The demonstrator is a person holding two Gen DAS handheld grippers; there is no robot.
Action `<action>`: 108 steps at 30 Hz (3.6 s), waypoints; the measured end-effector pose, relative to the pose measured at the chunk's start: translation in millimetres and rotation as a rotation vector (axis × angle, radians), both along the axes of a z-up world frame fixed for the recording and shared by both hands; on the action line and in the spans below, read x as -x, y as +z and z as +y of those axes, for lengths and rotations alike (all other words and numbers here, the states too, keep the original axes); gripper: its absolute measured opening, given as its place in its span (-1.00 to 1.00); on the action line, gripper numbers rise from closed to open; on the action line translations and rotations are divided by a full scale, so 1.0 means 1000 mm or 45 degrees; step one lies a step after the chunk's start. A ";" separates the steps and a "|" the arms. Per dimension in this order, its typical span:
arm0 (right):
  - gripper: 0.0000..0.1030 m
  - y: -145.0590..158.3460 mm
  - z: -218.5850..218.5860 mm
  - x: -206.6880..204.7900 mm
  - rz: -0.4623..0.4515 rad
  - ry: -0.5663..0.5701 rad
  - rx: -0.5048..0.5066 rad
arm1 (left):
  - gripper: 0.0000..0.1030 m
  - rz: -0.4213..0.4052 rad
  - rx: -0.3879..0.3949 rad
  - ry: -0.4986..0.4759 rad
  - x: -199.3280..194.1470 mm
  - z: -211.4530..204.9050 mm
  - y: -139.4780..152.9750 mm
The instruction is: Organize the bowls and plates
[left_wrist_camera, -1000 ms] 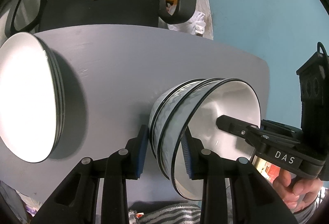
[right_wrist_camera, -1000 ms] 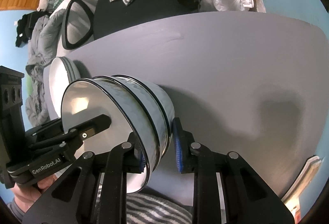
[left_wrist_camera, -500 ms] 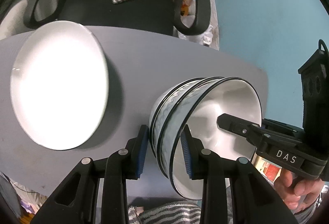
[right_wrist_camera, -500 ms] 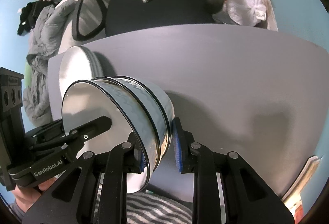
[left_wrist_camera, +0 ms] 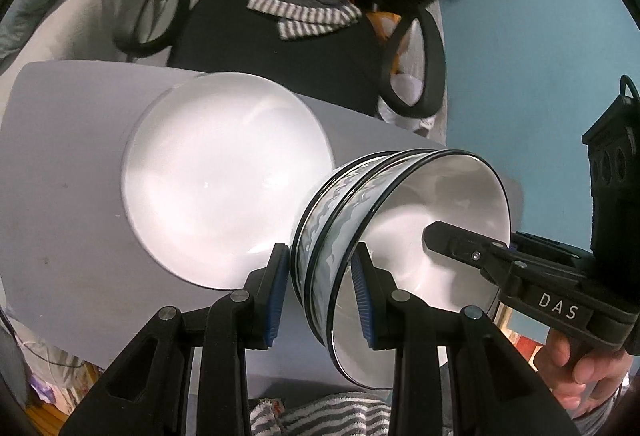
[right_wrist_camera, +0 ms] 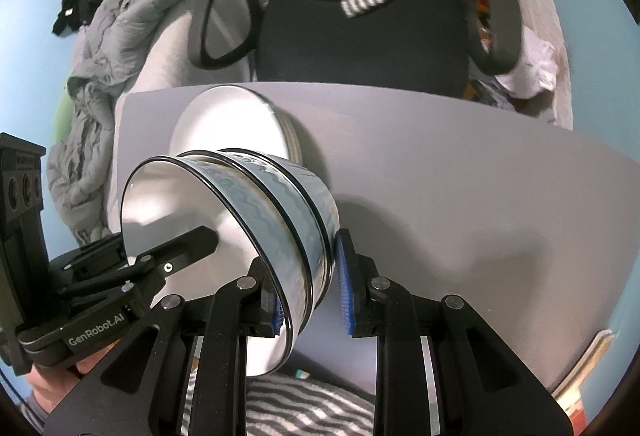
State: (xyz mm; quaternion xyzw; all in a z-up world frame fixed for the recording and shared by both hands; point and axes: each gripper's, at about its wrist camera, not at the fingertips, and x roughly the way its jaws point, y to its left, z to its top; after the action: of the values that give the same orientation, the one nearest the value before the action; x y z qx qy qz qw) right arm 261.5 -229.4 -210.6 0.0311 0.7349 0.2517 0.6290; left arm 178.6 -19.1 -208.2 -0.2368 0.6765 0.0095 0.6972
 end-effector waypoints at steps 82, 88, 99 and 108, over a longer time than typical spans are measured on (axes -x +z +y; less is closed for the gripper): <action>0.29 0.130 0.058 0.049 -0.881 0.070 0.283 | 0.11 -0.579 -0.360 0.051 0.058 0.071 0.126; 0.30 0.152 0.048 0.065 -0.926 0.046 0.266 | 0.13 -0.666 -0.390 0.086 0.071 0.062 0.155; 0.30 0.181 0.033 0.087 -0.979 -0.017 0.201 | 0.55 -0.852 -0.610 0.027 0.099 0.020 0.196; 0.30 0.178 0.025 0.094 -0.946 -0.068 0.211 | 0.65 -0.822 -0.593 0.055 0.107 0.015 0.201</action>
State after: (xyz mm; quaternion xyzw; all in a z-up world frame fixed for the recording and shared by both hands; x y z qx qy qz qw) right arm 167.9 -204.6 -33.1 -0.0939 0.4736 0.1690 0.8592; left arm 71.8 -4.5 -7.2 -0.0773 0.3972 0.1021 0.9088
